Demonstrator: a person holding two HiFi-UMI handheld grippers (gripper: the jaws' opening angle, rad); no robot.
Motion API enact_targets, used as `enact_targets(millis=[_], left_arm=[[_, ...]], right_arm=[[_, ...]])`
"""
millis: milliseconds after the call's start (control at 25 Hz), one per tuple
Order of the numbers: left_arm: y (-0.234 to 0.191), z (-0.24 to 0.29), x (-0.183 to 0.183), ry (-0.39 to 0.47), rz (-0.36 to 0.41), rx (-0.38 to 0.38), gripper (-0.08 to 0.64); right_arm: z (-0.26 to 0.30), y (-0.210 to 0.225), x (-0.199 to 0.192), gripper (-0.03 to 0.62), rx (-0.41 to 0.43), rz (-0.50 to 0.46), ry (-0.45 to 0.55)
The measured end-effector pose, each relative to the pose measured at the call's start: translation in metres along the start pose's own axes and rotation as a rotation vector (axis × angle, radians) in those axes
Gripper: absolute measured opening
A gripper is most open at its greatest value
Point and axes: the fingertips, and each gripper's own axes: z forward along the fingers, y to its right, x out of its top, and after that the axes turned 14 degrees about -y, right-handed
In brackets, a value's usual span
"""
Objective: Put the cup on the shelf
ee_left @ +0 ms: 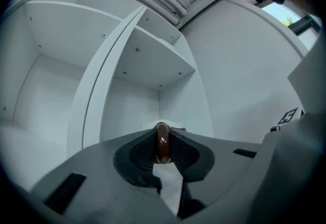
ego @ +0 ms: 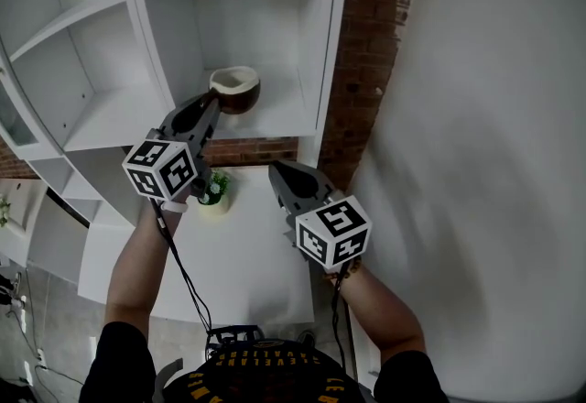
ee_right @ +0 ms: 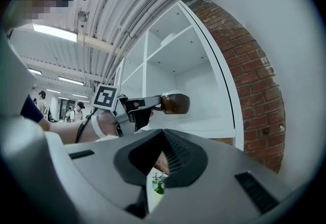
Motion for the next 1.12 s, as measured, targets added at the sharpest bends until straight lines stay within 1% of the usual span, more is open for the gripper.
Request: enact_targets(millis=[80, 120, 240, 320, 520, 680, 800, 880, 920, 1040, 1080, 1120], left_arm=[[-0.005, 0.005, 0.001, -0.003, -0.025, 0.006, 0.055], [-0.006, 0.007, 0.001, -0.007, -0.014, 0.011, 0.055], [0.002, 0.014, 0.002, -0.033, 0.064, 0.021, 0.055], [0.007, 0.02, 0.002, -0.043, 0.086, 0.02, 0.055], [0.012, 0.028, 0.003, -0.049, 0.093, 0.033, 0.055], [0.012, 0.033, 0.007, -0.044, 0.075, 0.038, 0.055], [0.012, 0.039, 0.008, -0.047, 0.089, 0.058, 0.055], [0.013, 0.042, 0.007, -0.057, 0.092, 0.059, 0.055], [0.012, 0.044, 0.006, -0.071, 0.066, 0.049, 0.055], [-0.003, 0.053, 0.014, -0.136, -0.124, 0.002, 0.055], [-0.006, 0.058, 0.016, -0.158, -0.133, 0.004, 0.055], [-0.007, 0.062, 0.013, -0.184, -0.105, 0.012, 0.055]], right_arm=[[0.001, 0.003, -0.001, 0.006, 0.0, 0.012, -0.002], [0.001, 0.003, -0.002, 0.006, 0.001, 0.016, -0.003], [0.003, 0.004, -0.004, 0.006, 0.004, 0.02, -0.008], [0.004, 0.002, -0.006, 0.006, 0.009, 0.025, -0.009], [0.006, 0.0, -0.007, 0.006, 0.018, 0.032, -0.012], [0.004, 0.002, -0.012, 0.006, 0.024, 0.049, -0.016], [0.002, 0.004, -0.019, 0.006, 0.03, 0.071, -0.023], [0.0, 0.004, -0.025, 0.006, 0.032, 0.08, -0.029], [-0.001, 0.004, -0.027, 0.006, 0.033, 0.082, -0.031], [-0.004, 0.005, -0.032, 0.006, 0.032, 0.088, -0.037], [-0.007, 0.006, -0.033, 0.006, 0.03, 0.09, -0.038], [-0.009, 0.007, -0.036, 0.006, 0.028, 0.093, -0.04]])
